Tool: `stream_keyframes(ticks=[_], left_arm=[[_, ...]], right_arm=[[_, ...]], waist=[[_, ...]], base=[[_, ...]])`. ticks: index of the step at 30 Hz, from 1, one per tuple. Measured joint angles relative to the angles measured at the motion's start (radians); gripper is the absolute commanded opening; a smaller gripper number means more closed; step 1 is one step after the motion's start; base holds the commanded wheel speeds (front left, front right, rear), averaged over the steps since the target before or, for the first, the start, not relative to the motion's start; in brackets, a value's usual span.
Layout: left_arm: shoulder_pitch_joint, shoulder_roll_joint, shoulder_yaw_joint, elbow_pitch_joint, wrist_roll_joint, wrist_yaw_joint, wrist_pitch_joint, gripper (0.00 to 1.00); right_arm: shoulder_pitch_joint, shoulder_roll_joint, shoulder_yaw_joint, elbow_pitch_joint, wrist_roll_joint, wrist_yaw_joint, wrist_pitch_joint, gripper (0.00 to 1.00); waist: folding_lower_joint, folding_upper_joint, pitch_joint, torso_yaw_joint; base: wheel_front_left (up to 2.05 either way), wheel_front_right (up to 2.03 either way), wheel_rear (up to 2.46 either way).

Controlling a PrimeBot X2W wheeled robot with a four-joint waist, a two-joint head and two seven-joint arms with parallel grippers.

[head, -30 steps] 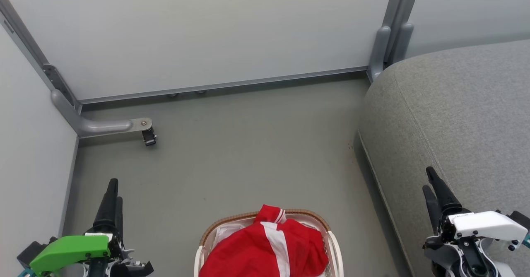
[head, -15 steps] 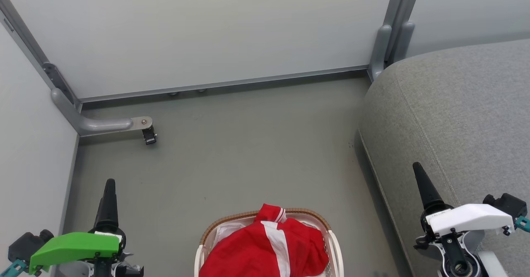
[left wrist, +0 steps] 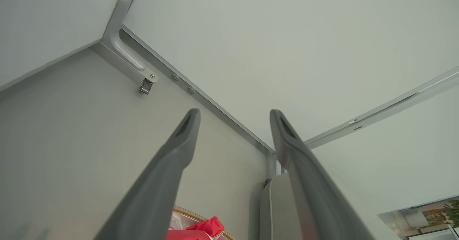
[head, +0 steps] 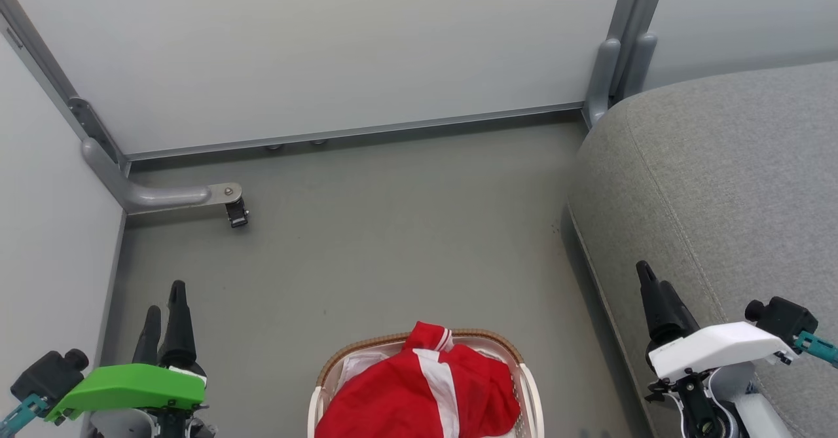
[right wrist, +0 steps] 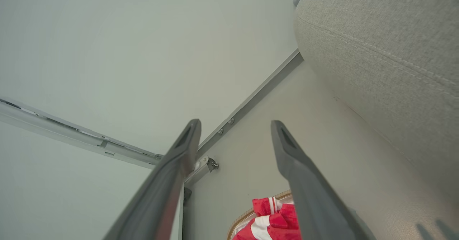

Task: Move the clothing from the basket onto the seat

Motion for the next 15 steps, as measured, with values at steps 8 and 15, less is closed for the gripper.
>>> stream_keyframes(ticks=[8, 15], left_arm=[[0.004, 0.015, -0.016, -0.002, 0.111, 0.000, -0.024, 1.00], [0.007, 0.024, -0.031, -0.003, 0.207, 0.000, -0.047, 1.00]], right_arm=[[-0.002, 0.003, 0.003, 0.012, -0.122, 0.000, -0.027, 1.00], [-0.008, 0.006, 0.002, 0.011, -0.222, 0.000, -0.049, 1.00]], waist=[[0.0000, 0.0000, 0.000, -0.003], [0.0000, 0.0000, 0.001, -0.002]], base=[[0.00, 0.00, 0.00], [0.00, 0.00, 0.00]])
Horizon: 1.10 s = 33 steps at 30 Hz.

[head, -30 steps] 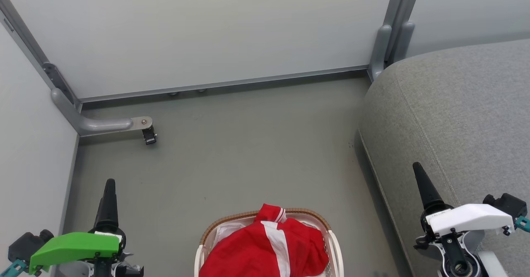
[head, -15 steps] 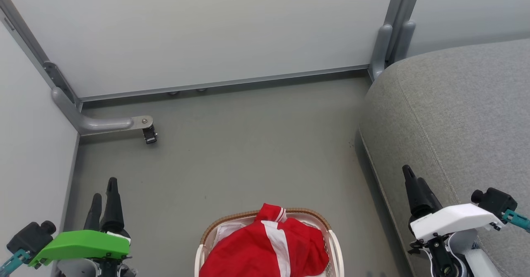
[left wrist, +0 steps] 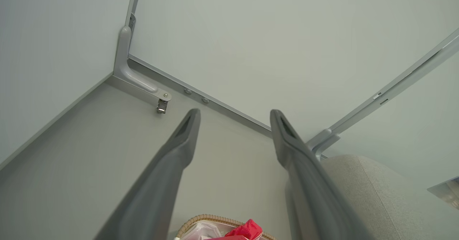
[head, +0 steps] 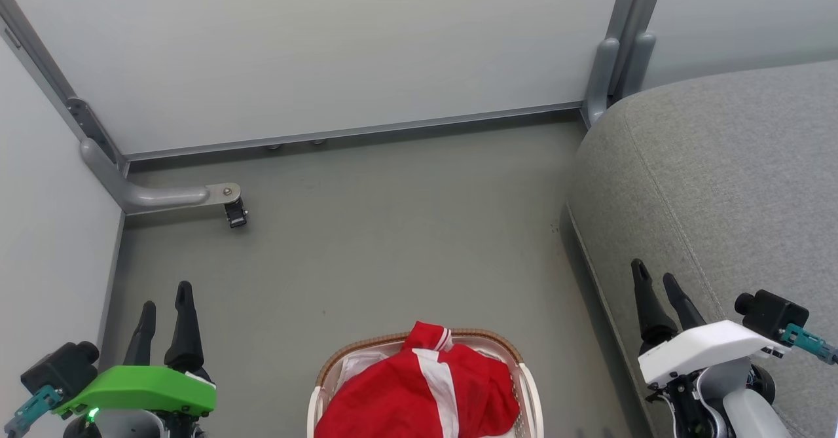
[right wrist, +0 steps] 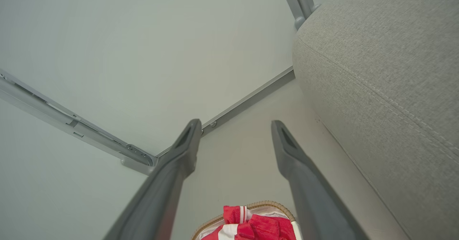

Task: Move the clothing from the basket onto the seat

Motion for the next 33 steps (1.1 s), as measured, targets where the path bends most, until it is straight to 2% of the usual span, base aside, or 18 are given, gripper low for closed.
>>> stream_keyframes(ticks=[14, 33], left_arm=[[0.001, 0.012, -0.002, 0.005, 0.187, 0.000, -0.038, 1.00], [0.013, 0.024, -0.018, 0.005, 0.375, -0.001, -0.088, 1.00]], right_arm=[[-0.003, 0.002, 0.026, 0.003, -0.194, 0.000, -0.040, 1.00], [-0.010, 0.002, 0.055, 0.015, -0.409, 0.000, -0.088, 1.00]], waist=[[0.0000, 0.0000, 0.002, 0.005], [0.0000, 0.0000, 0.004, 0.008]], base=[[0.00, 0.00, 0.00], [0.00, 0.00, 0.00]])
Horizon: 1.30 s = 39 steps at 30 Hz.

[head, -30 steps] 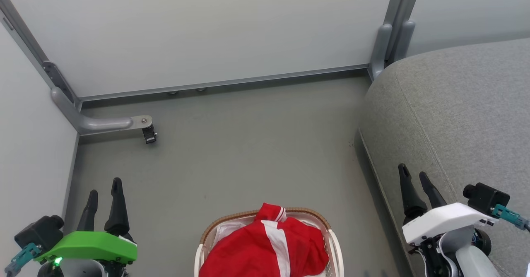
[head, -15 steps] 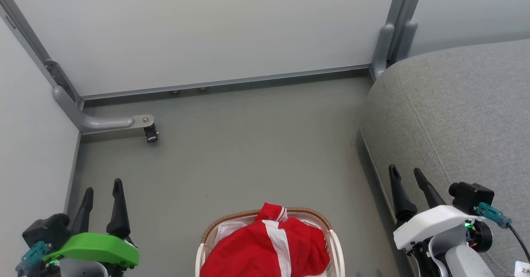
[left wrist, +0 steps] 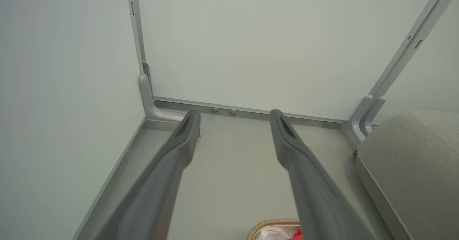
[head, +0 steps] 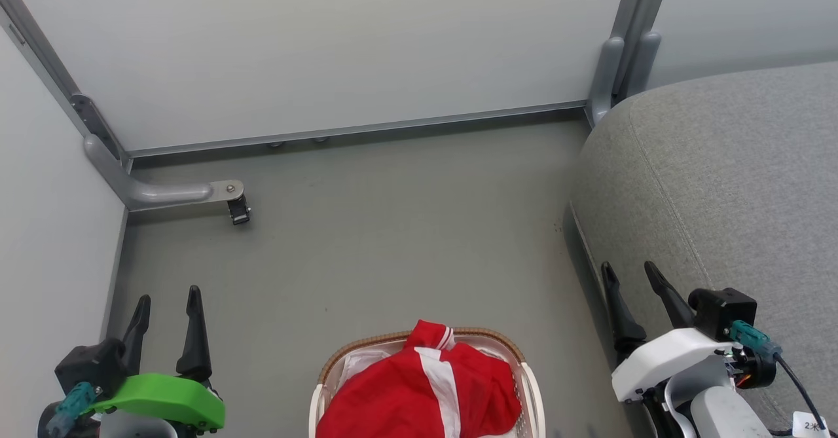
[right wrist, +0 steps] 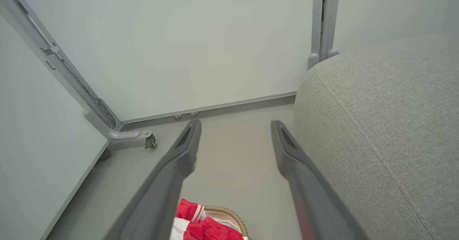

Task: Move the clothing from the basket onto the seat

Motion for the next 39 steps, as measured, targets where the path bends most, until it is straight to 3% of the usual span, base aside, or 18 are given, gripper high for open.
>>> stream_keyframes(ticks=[26, 32, 39], left_arm=[[0.023, 0.002, -0.014, 0.017, 0.158, -0.001, -0.053, 1.00], [0.021, 0.021, -0.109, 0.032, 0.173, -0.001, -0.063, 1.00], [-0.083, 0.052, -0.295, 0.081, 0.132, -0.001, -0.074, 1.00]], right_arm=[[0.002, 0.001, -0.019, 0.025, -0.186, 0.001, -0.053, 1.00], [-0.036, 0.001, 0.000, 0.001, -0.226, 0.001, -0.062, 1.00], [-0.114, 0.000, 0.037, -0.044, -0.271, 0.001, -0.076, 1.00]], waist=[[0.0000, 0.0000, 0.006, -0.002], [0.0000, 0.0000, 0.044, -0.011], [0.0000, 0.0000, 0.151, -0.032]], base=[[0.00, 0.00, 0.00], [0.00, 0.00, 0.00], [0.00, 0.00, 0.00]])
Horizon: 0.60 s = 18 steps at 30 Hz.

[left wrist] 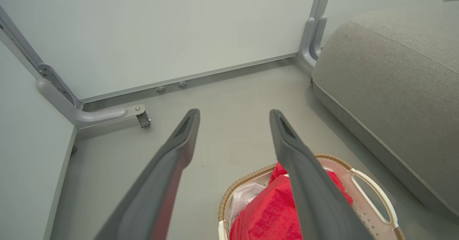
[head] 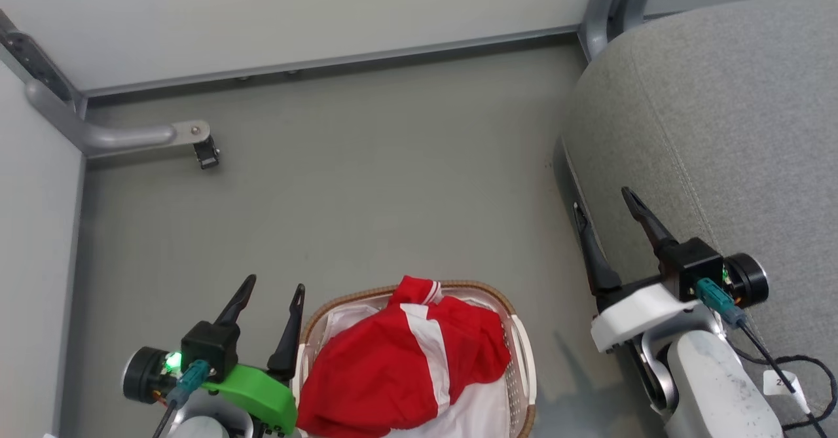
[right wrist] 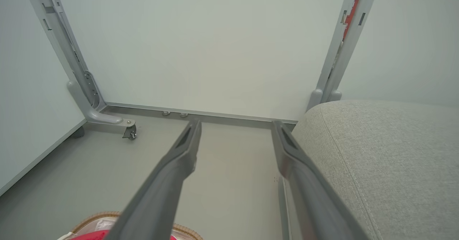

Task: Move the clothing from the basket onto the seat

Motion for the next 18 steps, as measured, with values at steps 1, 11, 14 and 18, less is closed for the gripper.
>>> stream_keyframes(ticks=[1, 11, 14, 18], left_arm=[[-0.021, 0.010, -0.039, 0.014, -0.010, 0.000, -0.003, 1.00], [-0.247, 0.123, -0.341, 0.112, -0.121, 0.000, -0.005, 1.00], [-0.317, 0.162, -0.441, 0.147, -0.133, 0.000, -0.005, 1.00], [-0.391, 0.201, -0.574, 0.198, -0.179, 0.000, -0.005, 1.00]], right_arm=[[-0.016, 0.000, 0.006, -0.009, -0.006, 0.000, -0.001, 1.00], [-0.091, -0.001, 0.032, -0.075, -0.005, 0.000, -0.001, 1.00], [-0.111, 0.000, 0.042, -0.084, -0.001, 0.000, -0.001, 1.00], [-0.125, 0.000, 0.051, -0.096, 0.008, 0.000, -0.001, 1.00]], waist=[[0.0000, 0.0000, 0.021, -0.004], [0.0001, 0.0000, 0.224, -0.051], [0.0001, 0.0000, 0.285, -0.063], [0.0001, 0.0000, 0.361, -0.080]], base=[[0.00, 0.00, 0.00], [0.00, 0.00, 0.00], [0.00, 0.00, 0.00], [0.00, 0.00, 0.00]])
